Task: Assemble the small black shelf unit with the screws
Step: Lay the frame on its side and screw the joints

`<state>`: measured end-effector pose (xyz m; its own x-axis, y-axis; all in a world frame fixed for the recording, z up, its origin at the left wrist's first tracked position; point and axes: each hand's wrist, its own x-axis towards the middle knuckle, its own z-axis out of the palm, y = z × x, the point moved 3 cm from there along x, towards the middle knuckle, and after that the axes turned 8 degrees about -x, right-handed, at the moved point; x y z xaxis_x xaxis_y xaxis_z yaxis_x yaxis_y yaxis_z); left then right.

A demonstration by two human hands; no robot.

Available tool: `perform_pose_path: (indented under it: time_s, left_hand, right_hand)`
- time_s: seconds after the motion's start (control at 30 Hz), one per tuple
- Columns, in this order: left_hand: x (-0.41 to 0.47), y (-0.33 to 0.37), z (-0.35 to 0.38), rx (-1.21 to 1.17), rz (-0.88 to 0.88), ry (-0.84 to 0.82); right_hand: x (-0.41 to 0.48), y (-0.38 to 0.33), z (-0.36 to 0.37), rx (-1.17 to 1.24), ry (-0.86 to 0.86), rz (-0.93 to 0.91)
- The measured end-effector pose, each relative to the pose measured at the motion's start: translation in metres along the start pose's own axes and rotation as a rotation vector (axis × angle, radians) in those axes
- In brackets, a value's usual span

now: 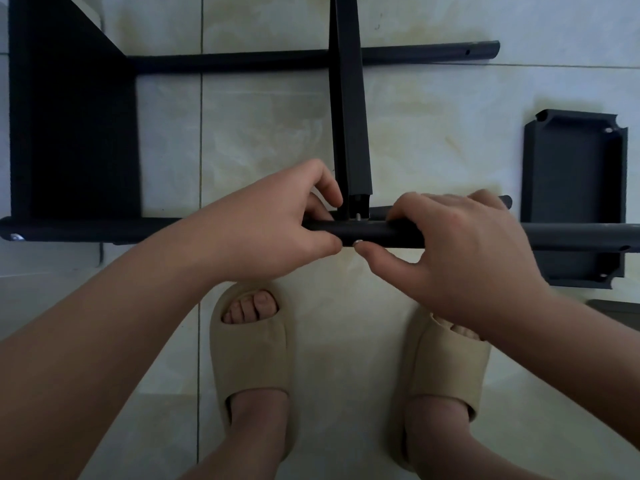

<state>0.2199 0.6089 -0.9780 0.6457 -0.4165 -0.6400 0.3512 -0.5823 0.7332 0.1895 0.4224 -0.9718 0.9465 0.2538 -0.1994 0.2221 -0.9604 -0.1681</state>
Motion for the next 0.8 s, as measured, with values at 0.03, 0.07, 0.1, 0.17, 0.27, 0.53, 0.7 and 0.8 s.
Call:
perform_pose_path:
  time_s: [0.03,0.07,0.1,0.17,0.27,0.53,0.7,0.8]
  left_hand:
    - [0.002,0.0,-0.002,-0.021,-0.014,-0.004]
    - [0.006,0.0,-0.005,-0.05,-0.038,0.007]
    - [0.012,0.0,-0.008,-0.069,-0.067,0.039]
    - [0.027,0.002,-0.012,-0.086,-0.116,0.112]
    - [0.045,0.007,-0.008,-0.188,-0.164,0.078]
    - [0.059,0.004,-0.009,-0.028,-0.112,0.101]
    - [0.058,0.004,-0.008,-0.031,-0.113,0.092]
    - [0.059,0.004,-0.008,-0.031,-0.102,0.107]
  right_hand:
    - [0.002,0.0,0.0,0.014,-0.013,0.006]
    - [0.004,0.0,0.0,0.027,-0.023,0.008]
    - [0.006,0.0,0.0,0.036,-0.028,0.01]
    - [0.009,0.0,-0.001,0.049,-0.018,0.011]
    - [0.01,0.0,-0.001,0.067,0.001,0.014]
    - [0.021,0.009,0.001,0.069,0.002,-0.005]
    - [0.022,0.009,0.005,0.049,0.005,-0.045]
    - [0.024,0.009,0.006,0.042,0.006,-0.071]
